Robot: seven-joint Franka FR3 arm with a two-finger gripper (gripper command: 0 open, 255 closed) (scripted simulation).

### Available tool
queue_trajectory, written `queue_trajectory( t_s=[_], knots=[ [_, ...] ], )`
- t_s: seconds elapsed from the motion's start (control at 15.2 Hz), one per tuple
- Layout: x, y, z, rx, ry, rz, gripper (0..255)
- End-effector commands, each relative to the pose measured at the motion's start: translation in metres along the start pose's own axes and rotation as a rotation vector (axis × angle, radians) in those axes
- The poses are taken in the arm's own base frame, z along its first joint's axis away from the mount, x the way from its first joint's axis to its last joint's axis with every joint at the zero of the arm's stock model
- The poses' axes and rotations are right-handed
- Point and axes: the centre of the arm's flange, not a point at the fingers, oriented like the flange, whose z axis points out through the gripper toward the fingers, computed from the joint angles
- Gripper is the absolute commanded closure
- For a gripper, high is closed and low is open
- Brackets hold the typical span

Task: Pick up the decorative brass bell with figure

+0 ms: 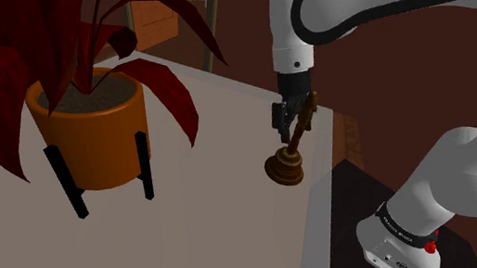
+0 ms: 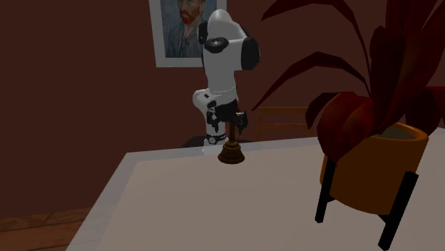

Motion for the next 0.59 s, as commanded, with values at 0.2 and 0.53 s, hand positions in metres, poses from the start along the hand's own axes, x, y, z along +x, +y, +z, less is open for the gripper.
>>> queue_trajectory(
  t_s=[0.2,0.53],
  knots=[
    [0.013,-0.007,0.023,-0.005,-0.012,-0.002,0],
    [0.02,-0.006,0.04,-0.005,-0.012,-0.002,0]
  ],
)
